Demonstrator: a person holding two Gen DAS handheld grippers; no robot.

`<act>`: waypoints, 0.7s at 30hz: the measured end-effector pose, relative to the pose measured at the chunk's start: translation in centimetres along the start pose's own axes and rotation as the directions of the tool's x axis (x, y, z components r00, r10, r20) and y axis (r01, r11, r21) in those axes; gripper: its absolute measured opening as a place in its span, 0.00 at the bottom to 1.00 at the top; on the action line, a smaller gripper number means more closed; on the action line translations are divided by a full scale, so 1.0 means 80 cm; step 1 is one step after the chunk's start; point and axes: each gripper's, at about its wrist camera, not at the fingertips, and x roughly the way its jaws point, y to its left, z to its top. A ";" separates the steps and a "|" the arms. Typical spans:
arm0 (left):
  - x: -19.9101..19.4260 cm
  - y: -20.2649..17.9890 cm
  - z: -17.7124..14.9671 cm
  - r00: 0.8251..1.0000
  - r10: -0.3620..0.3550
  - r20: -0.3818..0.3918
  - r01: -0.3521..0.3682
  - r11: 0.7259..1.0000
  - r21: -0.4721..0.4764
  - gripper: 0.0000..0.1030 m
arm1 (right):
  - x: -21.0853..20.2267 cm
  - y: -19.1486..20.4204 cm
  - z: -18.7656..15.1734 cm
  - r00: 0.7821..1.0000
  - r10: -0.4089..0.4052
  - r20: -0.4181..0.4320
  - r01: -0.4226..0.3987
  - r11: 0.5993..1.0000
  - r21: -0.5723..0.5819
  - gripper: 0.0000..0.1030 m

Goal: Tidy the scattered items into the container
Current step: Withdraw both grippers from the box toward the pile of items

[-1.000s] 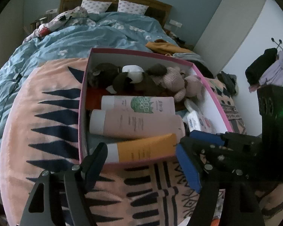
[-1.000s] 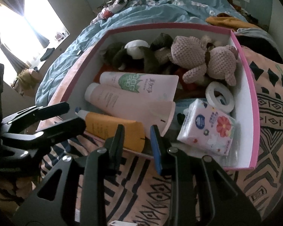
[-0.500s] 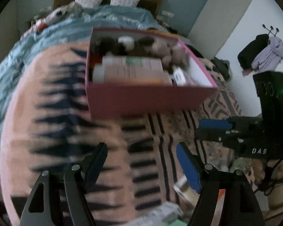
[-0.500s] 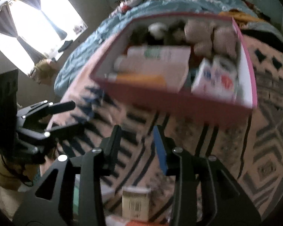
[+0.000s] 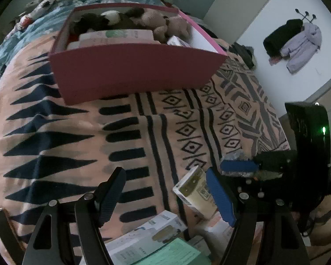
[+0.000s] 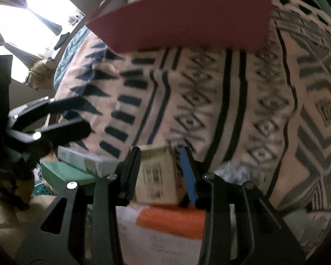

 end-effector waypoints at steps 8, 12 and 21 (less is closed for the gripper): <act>0.023 -0.021 0.013 0.998 0.028 -0.056 -0.022 0.994 0.106 0.75 | 0.006 -0.006 -0.032 1.000 -0.002 -0.027 0.003 0.999 0.039 0.39; 0.042 -0.029 0.024 0.994 0.067 -0.092 -0.051 0.985 0.165 0.75 | 0.011 -0.003 -0.038 0.999 -0.014 -0.038 0.015 1.000 0.028 0.40; 0.079 -0.041 0.038 0.979 0.125 -0.160 -0.075 0.955 0.286 0.74 | 0.033 0.020 -0.040 0.989 -0.120 -0.092 0.112 0.990 -0.087 0.50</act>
